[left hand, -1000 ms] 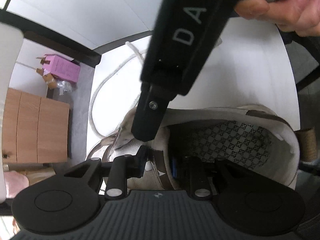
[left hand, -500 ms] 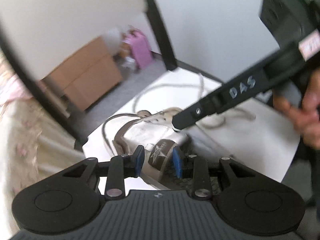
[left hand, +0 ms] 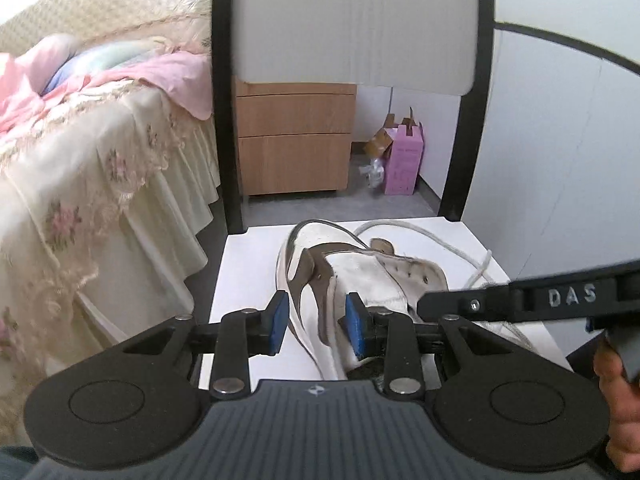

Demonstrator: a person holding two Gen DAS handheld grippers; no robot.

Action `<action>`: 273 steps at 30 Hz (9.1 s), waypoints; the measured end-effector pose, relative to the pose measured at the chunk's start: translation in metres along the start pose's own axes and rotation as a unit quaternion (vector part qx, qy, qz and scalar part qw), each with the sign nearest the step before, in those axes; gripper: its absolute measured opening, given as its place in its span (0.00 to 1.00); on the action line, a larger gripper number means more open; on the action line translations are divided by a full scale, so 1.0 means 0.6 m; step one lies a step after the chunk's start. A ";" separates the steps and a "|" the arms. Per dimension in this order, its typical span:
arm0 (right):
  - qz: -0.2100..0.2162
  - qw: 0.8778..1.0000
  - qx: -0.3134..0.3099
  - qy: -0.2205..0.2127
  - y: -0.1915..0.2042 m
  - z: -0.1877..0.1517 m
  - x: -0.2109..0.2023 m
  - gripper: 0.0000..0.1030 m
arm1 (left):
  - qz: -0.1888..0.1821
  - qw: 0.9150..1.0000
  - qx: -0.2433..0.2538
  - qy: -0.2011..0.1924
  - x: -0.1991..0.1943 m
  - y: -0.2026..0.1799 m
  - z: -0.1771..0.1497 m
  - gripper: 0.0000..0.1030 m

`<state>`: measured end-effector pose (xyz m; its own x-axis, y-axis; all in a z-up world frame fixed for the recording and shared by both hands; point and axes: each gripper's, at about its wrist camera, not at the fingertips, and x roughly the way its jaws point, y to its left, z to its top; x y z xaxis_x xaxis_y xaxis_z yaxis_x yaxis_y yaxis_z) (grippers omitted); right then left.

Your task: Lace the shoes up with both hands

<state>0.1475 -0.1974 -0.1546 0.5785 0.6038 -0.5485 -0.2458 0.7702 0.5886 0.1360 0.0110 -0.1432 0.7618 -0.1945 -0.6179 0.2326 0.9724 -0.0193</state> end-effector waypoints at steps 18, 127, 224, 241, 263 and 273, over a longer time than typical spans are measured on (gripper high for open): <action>-0.132 0.987 0.084 -0.047 -0.080 0.028 -0.058 0.18 | 0.010 1.000 -0.008 -0.019 0.029 0.006 -0.024 0.34; -0.021 0.996 0.003 -0.083 0.043 0.009 -0.100 0.03 | -0.358 0.866 -0.348 0.028 0.042 0.112 -0.040 0.55; -0.060 0.971 -0.227 -0.047 0.095 -0.037 -0.061 0.10 | -0.351 0.861 -0.366 0.029 0.060 0.097 -0.044 0.03; -0.057 0.972 -0.225 -0.024 0.053 0.011 -0.025 0.04 | -0.277 0.908 -0.312 0.035 0.056 0.090 -0.030 0.03; -0.017 0.983 -0.181 0.005 -0.034 0.066 0.033 0.04 | -0.181 0.955 -0.228 0.062 0.074 0.055 0.018 0.03; -0.006 0.975 -0.220 0.016 -0.045 0.088 0.050 0.04 | -0.145 0.969 -0.187 0.078 0.107 0.058 0.079 0.03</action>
<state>0.2125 -0.2109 -0.1554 0.5614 0.5944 -0.5758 -0.5524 0.7872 0.2741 0.2216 0.0263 -0.1463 0.5905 -0.4723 -0.6544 0.1661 0.8646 -0.4742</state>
